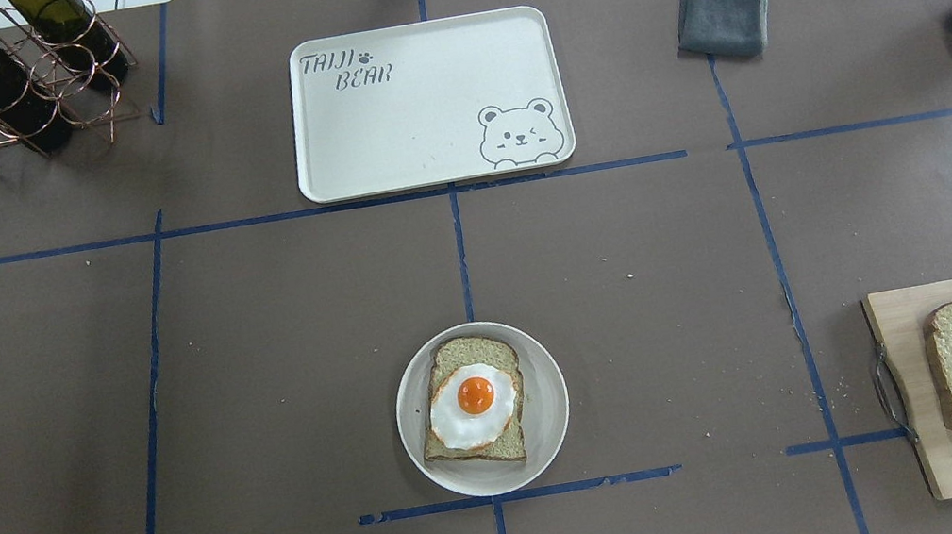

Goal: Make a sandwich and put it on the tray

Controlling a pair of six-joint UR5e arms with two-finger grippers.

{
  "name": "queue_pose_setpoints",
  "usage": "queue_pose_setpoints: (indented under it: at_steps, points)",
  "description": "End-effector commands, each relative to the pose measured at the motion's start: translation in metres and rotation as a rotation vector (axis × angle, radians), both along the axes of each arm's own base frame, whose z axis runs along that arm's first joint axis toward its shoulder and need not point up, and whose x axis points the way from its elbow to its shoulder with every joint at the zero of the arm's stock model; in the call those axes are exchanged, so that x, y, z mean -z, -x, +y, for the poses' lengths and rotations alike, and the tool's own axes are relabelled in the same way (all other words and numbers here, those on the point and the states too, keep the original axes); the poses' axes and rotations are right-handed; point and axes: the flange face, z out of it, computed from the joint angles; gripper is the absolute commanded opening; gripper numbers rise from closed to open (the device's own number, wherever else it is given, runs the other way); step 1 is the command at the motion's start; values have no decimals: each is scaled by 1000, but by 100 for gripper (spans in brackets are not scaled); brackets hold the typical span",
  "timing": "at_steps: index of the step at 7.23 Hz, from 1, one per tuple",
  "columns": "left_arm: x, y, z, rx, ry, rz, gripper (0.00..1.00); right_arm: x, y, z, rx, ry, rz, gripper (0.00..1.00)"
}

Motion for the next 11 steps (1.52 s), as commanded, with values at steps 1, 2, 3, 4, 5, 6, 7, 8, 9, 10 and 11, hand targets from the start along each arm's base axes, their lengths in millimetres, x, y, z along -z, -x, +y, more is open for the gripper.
queue_pose_setpoints:
  at_steps: [1,2,3,4,5,6,7,8,9,10,11]
  points:
    - [-1,0,0,0,1,-2,100,1,0,-1,-2,0,-2,100]
    - [3,0,0,0,-8,-1,100,2,0,-2,-3,-3,-1,100]
    - [19,0,-7,1,-45,-3,100,10,0,-5,-2,-18,-7,100]
    - [42,-4,-20,-6,-92,-2,100,36,7,-32,19,-78,3,100]
    - [76,-12,-47,-9,-145,2,100,70,5,-62,18,-141,17,100]
    - [106,-31,-66,-4,-165,5,100,68,10,-65,21,-134,8,100]
    - [122,-47,-75,-25,-189,14,100,73,33,-68,23,-100,1,100]
    - [152,-73,-84,5,-176,40,100,80,55,-72,2,-50,-11,100]
    - [182,-112,-78,35,-156,81,100,80,65,-71,-25,-1,-14,100]
    - [214,-144,-69,68,-124,123,100,82,73,-71,-19,7,-16,100]
    - [244,-179,-63,80,-83,162,100,93,79,-67,-45,27,-22,100]
